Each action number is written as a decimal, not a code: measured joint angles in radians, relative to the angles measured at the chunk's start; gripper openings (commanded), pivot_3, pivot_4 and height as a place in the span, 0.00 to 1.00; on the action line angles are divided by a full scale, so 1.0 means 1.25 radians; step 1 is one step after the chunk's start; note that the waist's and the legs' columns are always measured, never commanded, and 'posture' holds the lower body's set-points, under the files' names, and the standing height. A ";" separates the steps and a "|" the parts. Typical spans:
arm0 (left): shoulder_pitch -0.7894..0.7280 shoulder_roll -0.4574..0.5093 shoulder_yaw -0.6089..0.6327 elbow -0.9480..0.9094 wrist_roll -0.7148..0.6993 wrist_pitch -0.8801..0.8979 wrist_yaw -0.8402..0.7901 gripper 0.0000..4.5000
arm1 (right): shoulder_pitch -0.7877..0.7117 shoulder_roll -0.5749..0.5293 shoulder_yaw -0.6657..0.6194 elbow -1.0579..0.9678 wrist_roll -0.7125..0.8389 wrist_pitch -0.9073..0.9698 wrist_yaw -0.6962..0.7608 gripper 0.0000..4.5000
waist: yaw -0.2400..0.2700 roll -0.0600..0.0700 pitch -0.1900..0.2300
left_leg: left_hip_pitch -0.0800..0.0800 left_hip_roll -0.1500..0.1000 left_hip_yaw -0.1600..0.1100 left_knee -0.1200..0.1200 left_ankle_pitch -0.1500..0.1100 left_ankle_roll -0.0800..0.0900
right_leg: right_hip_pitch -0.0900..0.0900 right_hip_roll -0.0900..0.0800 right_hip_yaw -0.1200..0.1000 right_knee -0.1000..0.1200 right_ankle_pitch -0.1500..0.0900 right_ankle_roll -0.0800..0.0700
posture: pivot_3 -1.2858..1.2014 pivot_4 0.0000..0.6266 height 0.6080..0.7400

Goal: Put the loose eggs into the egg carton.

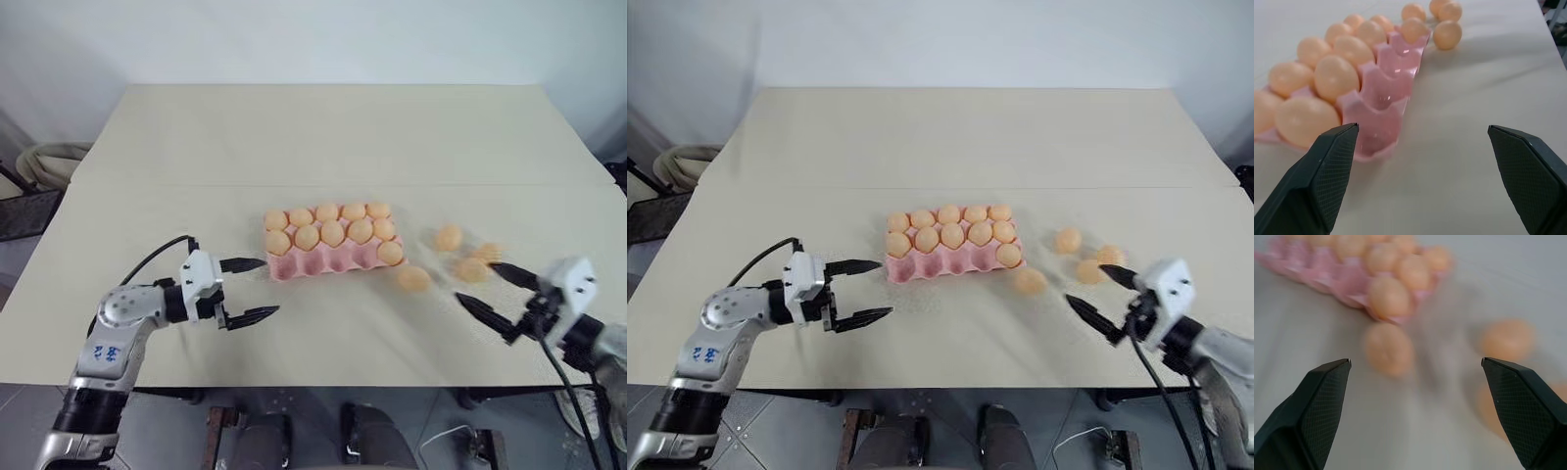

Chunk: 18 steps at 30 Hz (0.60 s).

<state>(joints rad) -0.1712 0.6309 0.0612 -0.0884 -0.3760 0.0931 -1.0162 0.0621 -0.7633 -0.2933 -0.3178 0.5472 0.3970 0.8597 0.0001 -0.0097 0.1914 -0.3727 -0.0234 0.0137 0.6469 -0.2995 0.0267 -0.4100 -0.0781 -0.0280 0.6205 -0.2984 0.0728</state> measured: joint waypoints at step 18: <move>0.070 0.017 0.049 -0.103 -0.009 0.047 0.062 1.00 | -0.217 0.033 0.234 0.226 -0.149 -0.019 0.041 0.48 | -0.002 0.000 0.000 | -0.001 0.000 0.000 0.000 -0.001 0.000 | -0.001 0.000 0.000 0.000 0.000 0.000 | 0.52 0.24 1.00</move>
<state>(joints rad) -0.0839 0.6527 0.1223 -0.2176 -0.3870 0.1518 -0.9390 -0.2093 -0.7224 -0.0013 -0.0347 0.3609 0.3730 0.9116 -0.0018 -0.0097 0.1915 -0.3742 -0.0236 0.0138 0.6474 -0.3007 0.0268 -0.4112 -0.0780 -0.0284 0.6201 -0.2982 0.0732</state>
